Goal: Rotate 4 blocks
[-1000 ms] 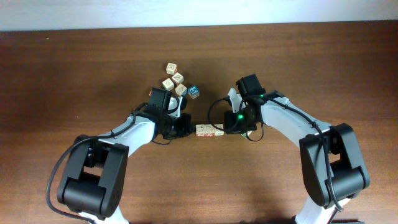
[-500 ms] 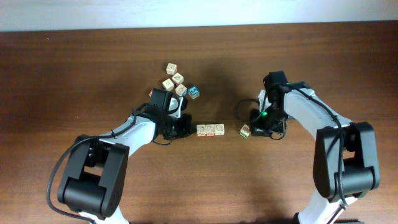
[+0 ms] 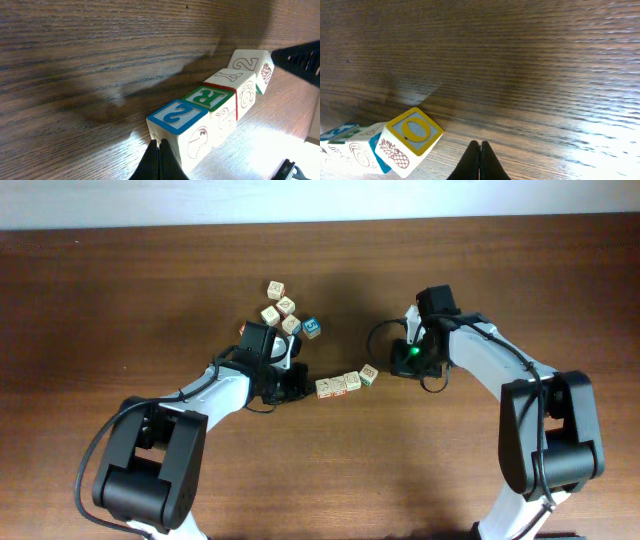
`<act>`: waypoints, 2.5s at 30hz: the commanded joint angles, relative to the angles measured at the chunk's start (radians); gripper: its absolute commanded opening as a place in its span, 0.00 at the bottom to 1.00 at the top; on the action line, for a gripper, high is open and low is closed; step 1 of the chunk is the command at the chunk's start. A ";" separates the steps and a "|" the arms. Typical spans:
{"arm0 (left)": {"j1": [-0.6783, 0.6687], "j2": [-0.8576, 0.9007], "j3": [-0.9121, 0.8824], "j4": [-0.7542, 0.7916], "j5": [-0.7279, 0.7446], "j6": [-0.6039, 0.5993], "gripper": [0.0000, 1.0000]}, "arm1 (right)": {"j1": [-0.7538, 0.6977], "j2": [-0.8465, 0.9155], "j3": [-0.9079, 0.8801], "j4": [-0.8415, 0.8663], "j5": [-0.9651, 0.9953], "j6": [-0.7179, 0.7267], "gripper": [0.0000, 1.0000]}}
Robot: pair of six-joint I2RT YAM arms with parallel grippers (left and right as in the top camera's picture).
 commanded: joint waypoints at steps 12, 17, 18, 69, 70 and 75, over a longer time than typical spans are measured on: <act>-0.003 -0.004 -0.003 -0.029 0.018 0.013 0.00 | 0.157 0.005 0.010 -0.039 -0.078 0.010 0.04; -0.003 -0.004 -0.003 -0.037 0.015 0.013 0.00 | 0.147 0.005 0.011 -0.100 -0.074 0.017 0.04; -0.003 -0.004 -0.003 -0.036 0.010 0.013 0.00 | 0.132 0.005 0.011 -0.093 -0.073 0.016 0.05; 0.026 -0.004 -0.003 0.002 0.063 0.085 0.00 | -0.086 0.014 -0.004 -0.161 -0.367 -0.306 0.04; 0.025 -0.004 -0.003 0.002 0.072 0.088 0.00 | -0.086 0.014 -0.004 -0.163 -0.367 -0.305 0.04; 0.025 -0.004 -0.003 -0.032 0.089 0.087 0.00 | -0.086 0.014 -0.008 -0.163 -0.366 -0.279 0.04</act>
